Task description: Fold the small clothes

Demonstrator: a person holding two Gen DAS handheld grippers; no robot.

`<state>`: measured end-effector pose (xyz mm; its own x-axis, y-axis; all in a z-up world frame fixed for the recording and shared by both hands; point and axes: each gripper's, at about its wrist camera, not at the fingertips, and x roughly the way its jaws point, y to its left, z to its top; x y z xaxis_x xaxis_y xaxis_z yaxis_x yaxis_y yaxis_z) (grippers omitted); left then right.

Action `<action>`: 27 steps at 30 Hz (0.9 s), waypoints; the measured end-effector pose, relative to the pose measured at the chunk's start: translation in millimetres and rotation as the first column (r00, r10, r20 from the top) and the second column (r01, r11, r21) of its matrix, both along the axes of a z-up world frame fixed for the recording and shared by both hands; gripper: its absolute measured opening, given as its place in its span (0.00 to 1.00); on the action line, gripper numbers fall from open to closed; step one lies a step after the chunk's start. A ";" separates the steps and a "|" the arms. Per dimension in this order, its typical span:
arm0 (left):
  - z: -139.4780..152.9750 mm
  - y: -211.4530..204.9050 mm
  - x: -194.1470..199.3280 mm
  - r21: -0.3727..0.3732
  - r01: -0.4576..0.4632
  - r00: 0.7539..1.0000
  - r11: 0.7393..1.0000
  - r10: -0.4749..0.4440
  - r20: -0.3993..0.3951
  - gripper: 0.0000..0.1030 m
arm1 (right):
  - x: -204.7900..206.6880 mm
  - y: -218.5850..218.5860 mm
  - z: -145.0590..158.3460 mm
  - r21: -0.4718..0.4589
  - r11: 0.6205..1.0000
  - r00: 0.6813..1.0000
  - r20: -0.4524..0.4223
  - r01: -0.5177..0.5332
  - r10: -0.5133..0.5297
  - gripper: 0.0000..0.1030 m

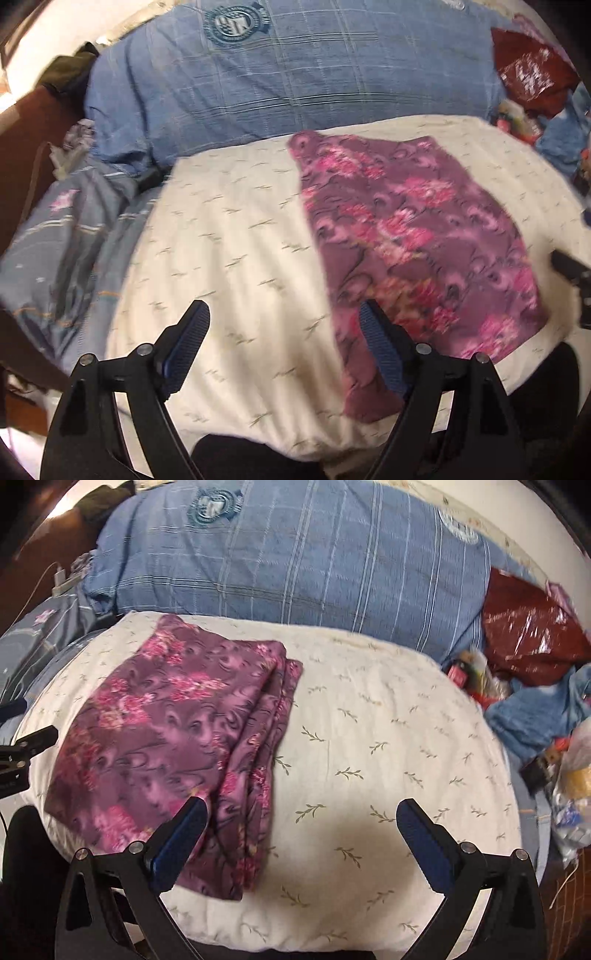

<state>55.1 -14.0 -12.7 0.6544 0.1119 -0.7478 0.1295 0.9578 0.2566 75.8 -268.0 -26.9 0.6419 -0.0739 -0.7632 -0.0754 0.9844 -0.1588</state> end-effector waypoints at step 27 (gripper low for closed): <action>-8.0 -16.8 -55.3 -0.013 0.154 0.985 0.988 -0.154 -0.078 0.81 | -37.5 12.5 -2.6 -0.032 0.995 0.996 -0.017 -0.092 0.091 1.00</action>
